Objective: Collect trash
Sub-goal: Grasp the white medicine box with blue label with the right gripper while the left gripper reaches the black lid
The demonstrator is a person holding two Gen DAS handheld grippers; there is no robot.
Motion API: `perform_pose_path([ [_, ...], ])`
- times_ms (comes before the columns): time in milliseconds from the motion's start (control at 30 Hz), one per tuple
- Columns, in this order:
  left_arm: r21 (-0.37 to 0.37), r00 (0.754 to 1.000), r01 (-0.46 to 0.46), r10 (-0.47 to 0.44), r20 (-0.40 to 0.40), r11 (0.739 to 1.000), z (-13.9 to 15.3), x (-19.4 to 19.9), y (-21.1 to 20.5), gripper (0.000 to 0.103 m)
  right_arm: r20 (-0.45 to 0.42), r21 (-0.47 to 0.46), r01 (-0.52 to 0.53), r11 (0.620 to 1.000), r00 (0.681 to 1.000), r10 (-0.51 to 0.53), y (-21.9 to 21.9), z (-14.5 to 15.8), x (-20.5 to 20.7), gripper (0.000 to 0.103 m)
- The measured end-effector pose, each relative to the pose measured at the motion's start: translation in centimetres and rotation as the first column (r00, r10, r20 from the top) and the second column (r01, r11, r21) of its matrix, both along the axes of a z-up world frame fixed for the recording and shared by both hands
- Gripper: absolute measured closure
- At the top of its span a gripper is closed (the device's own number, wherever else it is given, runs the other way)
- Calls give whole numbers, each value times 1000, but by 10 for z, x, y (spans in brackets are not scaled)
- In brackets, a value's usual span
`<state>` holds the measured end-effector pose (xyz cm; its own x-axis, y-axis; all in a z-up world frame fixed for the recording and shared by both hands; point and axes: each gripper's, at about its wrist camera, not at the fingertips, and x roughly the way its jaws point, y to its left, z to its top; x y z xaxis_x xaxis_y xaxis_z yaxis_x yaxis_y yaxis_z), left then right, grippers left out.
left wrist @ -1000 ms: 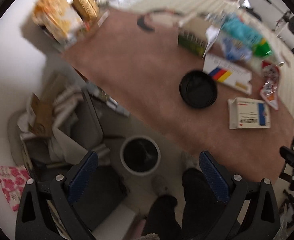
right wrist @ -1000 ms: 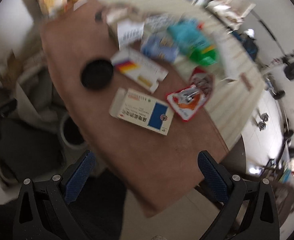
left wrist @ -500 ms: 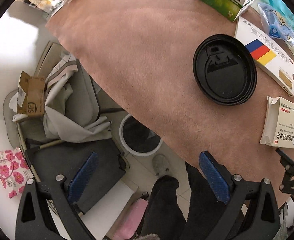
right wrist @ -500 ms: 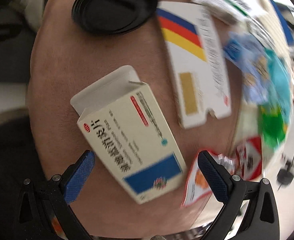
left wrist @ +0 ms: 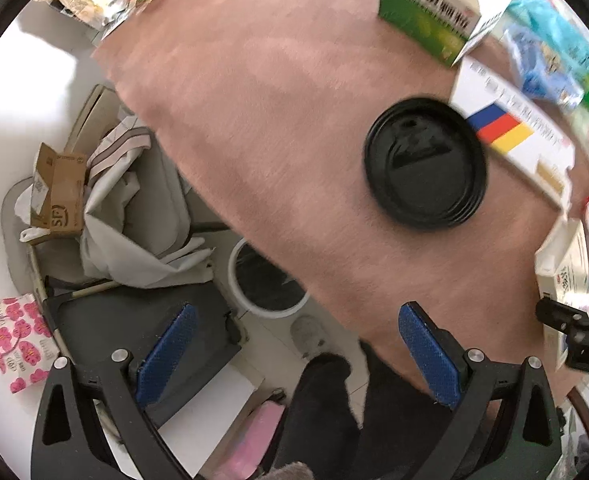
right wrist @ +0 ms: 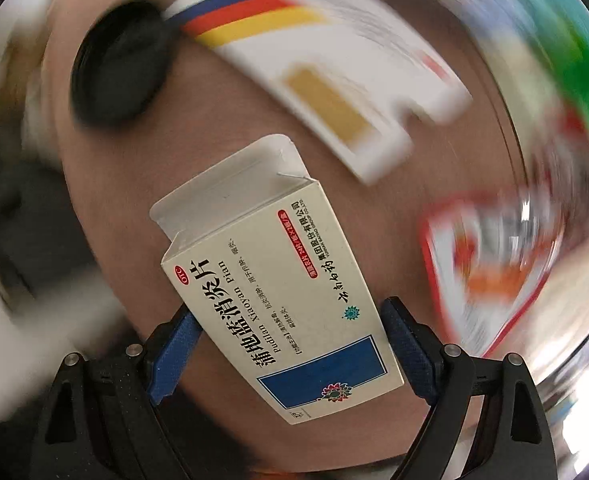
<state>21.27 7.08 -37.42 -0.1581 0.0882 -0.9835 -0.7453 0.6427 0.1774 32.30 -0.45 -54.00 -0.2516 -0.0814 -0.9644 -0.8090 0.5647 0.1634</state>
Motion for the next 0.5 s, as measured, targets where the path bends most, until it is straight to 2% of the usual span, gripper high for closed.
perform_pose_path([
  [33, -5, 1000, -2, 3, 20, 1000, 1, 5, 1, 0, -3, 16, 132, 991, 991, -132, -12, 4, 11, 13],
  [67, -13, 999, -5, 5, 42, 1000, 1, 10, 3, 0, 6, 25, 218, 976, 976, -218, -21, 6, 18, 13],
  [100, -19, 999, -5, 6, 54, 1000, 1, 15, 3, 0, 11, 43, 343, 938, 939, -344, -35, 9, 29, 13],
  [133, -26, 998, -2, 4, 69, 1000, 0, 21, 4, 0, 13, 50, 407, 912, 913, -408, -42, 10, 33, 13],
  [200, -34, 996, 12, -9, 90, 999, -2, 35, 6, 0, 38, 63, 538, 841, 840, -541, -56, 10, 44, 13],
  [267, -36, 994, 34, -30, 102, 999, -6, 48, 8, 0, 46, 52, 574, 817, 816, -576, -62, 5, 49, 12],
  [433, -48, 992, 87, -82, 95, 995, -23, 79, 15, 0, 60, 54, 554, 831, 829, -556, -57, -7, 51, 12],
  [500, -53, 993, 99, -95, 75, 994, -33, 87, 19, 0, 82, 60, 530, 846, 842, -534, -53, 4, 55, 12],
])
